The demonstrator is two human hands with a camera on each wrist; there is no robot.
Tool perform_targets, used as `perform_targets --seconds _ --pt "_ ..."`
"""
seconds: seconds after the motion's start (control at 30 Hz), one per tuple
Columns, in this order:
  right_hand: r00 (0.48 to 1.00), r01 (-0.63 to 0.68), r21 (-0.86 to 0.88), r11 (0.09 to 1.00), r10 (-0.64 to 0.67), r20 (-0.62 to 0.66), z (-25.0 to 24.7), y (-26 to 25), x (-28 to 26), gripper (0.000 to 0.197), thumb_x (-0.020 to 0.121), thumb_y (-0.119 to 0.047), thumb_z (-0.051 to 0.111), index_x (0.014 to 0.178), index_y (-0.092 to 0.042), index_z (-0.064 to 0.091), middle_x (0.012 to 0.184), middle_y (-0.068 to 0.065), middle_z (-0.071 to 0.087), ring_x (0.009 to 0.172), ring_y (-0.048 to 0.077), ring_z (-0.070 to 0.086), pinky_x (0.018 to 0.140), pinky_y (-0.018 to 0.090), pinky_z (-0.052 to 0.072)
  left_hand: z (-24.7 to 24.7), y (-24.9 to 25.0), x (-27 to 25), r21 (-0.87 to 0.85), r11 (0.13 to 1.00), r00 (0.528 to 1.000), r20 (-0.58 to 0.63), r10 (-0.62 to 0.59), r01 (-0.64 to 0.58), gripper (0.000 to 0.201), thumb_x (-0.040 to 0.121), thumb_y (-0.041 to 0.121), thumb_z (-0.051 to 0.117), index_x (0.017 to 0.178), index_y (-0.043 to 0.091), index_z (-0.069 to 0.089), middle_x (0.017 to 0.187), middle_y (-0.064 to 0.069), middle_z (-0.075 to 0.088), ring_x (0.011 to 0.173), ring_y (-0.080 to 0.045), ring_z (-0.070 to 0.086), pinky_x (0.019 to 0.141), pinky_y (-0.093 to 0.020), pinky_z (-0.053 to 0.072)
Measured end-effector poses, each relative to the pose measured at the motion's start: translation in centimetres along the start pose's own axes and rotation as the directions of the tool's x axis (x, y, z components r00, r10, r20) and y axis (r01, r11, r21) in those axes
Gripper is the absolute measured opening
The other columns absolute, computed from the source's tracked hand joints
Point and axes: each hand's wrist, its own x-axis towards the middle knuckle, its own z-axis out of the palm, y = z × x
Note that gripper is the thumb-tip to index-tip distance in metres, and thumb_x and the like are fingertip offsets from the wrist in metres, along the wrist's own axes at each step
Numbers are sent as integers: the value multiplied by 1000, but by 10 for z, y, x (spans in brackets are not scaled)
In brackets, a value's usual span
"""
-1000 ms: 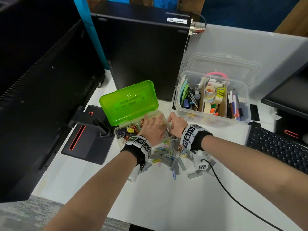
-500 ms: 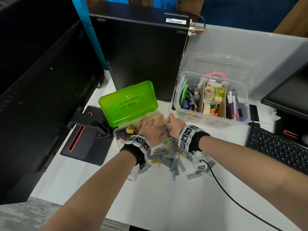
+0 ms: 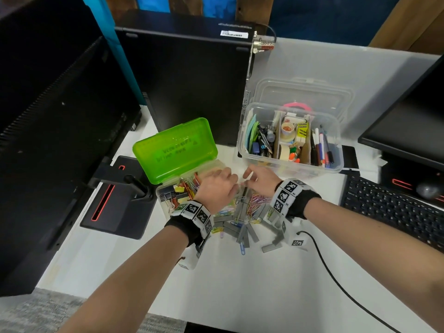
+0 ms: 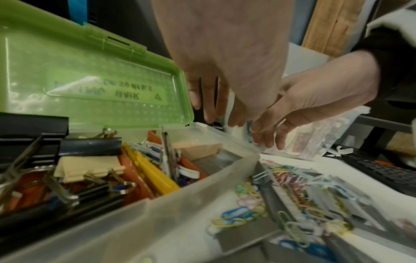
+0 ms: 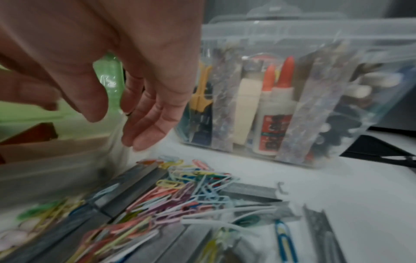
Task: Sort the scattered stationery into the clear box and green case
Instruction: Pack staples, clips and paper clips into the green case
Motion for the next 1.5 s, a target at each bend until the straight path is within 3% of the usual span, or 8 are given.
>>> perform_targets --seconds 0.13,0.27,0.57,0.7,0.97,1.27,1.37,1.5 --pt "994 -106 117 988 108 -15 -10 27 -23 7 87 -10 59 90 -16 58 77 6 59 70 24 60 66 33 54 9 22 -4 -69 992 992 64 106 -102 23 99 21 40 112 9 54 101 -8 56 87 -25 59 72 -40 52" --pt "977 -187 44 981 190 -94 -10 49 -42 16 84 -2 58 83 -18 58 71 -6 51 76 21 54 57 22 39 32 41 3 -108 988 973 193 128 -109 25 94 8 45 117 11 52 109 -9 55 92 -27 61 77 -40 52" --pt "984 -178 -8 984 178 26 15 77 -73 17 84 -8 57 84 -24 65 91 -1 63 88 20 62 76 25 47 64 75 27 -124 970 934 320 -162 211 21 97 15 45 116 14 56 112 -11 55 98 -29 59 81 -41 55" --pt "996 -91 15 996 91 -9 22 73 -73 24 88 -8 55 107 -16 68 102 1 67 93 20 62 84 28 48 67 77 32 -130 950 903 370 -219 283 26 94 14 50 120 17 53 123 -9 50 112 -29 54 91 -43 52" --pt "962 -258 25 966 259 -84 22 72 -59 18 89 -17 56 100 -8 67 102 7 67 98 25 60 77 28 45 70 88 34 -13 932 880 334 -338 363 34 93 36 56 121 16 54 121 -8 55 112 -28 56 87 -36 49" --pt "921 -389 -183 903 389 -41 29 66 -45 25 92 -32 58 86 -8 62 89 9 64 75 17 52 46 21 34 66 102 35 101 899 815 390 -429 425 25 92 20 63 116 12 60 107 -6 64 104 -25 63 72 -30 50" --pt "907 -415 -230 880 421 -24 31 63 -39 39 90 -31 60 62 -14 39 67 2 47 77 18 50 47 23 33 62 100 33 61 900 836 347 -424 431 16 98 15 49 110 14 59 91 -10 59 98 -23 59 75 -30 45" --pt "899 -416 -247 875 437 35 26 55 -38 36 87 -27 63 63 -14 39 62 -1 42 75 20 51 44 21 31 59 99 33 88 923 857 347 -382 375 26 94 10 54 120 5 58 115 -11 62 109 -30 60 84 -35 51"
